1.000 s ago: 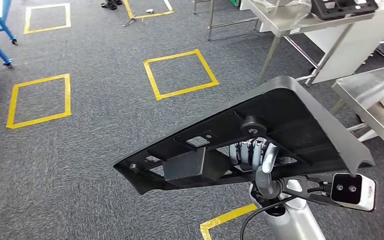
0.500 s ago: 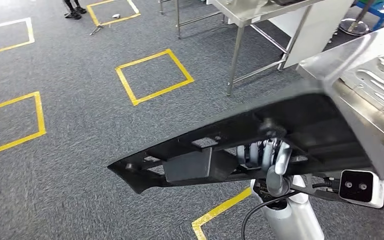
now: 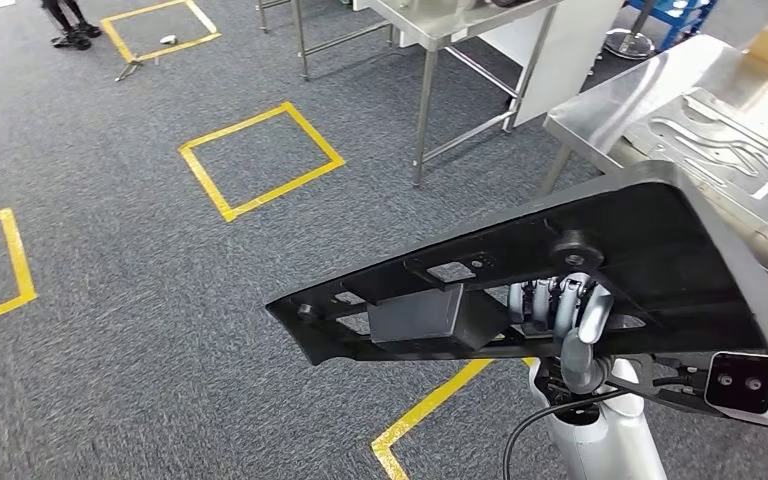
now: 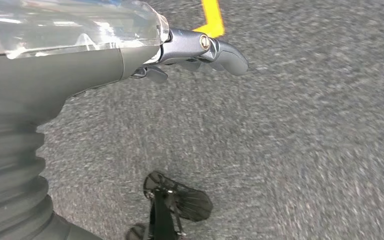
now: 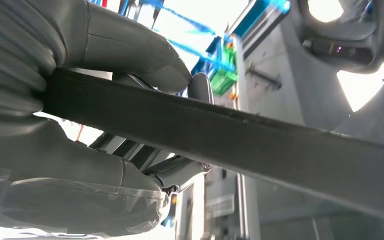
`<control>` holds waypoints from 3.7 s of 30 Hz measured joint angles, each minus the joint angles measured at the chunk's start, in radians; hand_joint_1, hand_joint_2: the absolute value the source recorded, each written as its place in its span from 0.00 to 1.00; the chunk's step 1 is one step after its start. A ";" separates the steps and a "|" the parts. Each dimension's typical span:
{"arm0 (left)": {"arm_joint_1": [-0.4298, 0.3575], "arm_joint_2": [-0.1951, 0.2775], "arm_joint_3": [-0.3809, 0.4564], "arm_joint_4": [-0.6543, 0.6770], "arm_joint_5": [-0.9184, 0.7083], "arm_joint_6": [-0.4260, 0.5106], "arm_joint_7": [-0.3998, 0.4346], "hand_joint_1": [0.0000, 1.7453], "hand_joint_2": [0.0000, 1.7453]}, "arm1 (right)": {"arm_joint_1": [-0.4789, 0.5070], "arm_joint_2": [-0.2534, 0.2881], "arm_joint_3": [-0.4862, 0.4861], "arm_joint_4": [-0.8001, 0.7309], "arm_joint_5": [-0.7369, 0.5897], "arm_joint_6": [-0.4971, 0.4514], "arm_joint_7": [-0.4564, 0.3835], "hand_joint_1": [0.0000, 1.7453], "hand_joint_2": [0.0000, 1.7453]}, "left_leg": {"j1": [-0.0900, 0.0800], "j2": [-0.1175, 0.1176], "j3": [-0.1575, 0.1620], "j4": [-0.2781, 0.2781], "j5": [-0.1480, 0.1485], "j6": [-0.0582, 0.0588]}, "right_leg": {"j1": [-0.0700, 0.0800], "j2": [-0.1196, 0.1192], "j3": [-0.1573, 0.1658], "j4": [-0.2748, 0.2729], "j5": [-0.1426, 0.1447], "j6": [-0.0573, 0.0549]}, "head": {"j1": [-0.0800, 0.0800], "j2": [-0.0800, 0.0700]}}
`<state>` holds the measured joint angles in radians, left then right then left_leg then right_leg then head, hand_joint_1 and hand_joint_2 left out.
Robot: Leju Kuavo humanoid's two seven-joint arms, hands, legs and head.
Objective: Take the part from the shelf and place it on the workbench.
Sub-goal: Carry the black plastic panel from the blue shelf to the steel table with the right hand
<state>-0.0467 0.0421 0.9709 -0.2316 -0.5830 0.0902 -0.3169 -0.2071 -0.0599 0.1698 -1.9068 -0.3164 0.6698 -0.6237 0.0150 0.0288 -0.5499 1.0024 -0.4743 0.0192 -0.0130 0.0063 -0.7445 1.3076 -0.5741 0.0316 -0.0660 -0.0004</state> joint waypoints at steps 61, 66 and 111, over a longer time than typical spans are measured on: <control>-0.007 -0.052 0.052 0.005 -0.045 0.023 0.099 0.00 1.00 | -0.114 -0.120 0.202 0.053 -0.109 -0.249 0.000 1.00 1.00 | -0.005 0.002 -0.013 0.012 -0.001 0.009 | 0.004 0.001 -0.008 0.005 0.000 0.001 | 0.000 0.000; -0.009 -0.061 0.054 0.005 -0.045 0.023 0.099 0.00 1.00 | -0.112 -0.121 0.202 0.053 -0.107 -0.249 0.000 1.00 1.00 | -0.013 0.043 -0.003 0.012 -0.009 0.001 | 0.019 -0.063 0.131 -0.259 0.120 -0.024 | 0.000 0.000; -0.020 -0.082 0.011 0.005 -0.144 -0.076 0.104 0.00 1.00 | 0.041 -0.052 0.116 -0.052 -0.041 -0.215 0.000 1.00 1.00 | -0.005 -0.047 -0.052 0.095 -0.019 -0.026 | 0.019 0.070 0.154 -0.299 0.132 -0.052 | 0.000 0.000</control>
<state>-0.0664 -0.0396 0.9819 -0.2262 -0.7271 0.0145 -0.2125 -0.1659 -0.1121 0.2857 -1.9587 -0.3572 0.4547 -0.6237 0.0097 -0.0185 -0.6015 1.0977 -0.4933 -0.0065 0.0062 0.0759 -0.5904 1.0087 -0.4418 -0.0206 -0.0664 -0.0004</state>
